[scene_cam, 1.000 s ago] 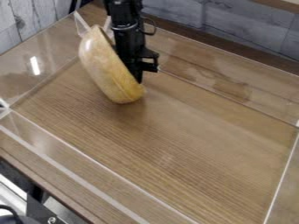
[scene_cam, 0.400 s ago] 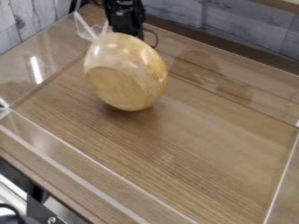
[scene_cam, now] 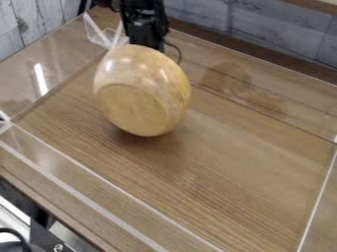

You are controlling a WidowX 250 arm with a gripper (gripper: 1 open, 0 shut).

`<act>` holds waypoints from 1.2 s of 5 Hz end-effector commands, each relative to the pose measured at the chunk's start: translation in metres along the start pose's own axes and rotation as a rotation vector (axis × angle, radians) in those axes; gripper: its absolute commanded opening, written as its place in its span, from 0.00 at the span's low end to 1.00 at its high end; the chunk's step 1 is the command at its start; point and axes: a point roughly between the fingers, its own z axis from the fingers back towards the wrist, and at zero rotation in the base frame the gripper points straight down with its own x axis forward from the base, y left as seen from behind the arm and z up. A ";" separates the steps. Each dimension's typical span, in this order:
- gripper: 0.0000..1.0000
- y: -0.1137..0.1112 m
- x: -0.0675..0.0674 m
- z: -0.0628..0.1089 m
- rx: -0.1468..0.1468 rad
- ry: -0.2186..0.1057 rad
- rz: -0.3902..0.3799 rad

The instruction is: Move green object from inside the wooden bowl to the table next to it

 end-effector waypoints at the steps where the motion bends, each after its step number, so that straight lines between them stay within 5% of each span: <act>1: 0.00 -0.015 -0.014 -0.003 0.022 0.025 0.016; 4: 0.00 -0.008 -0.025 0.012 0.069 0.062 -0.076; 6: 0.00 -0.005 -0.012 0.006 0.035 0.084 0.022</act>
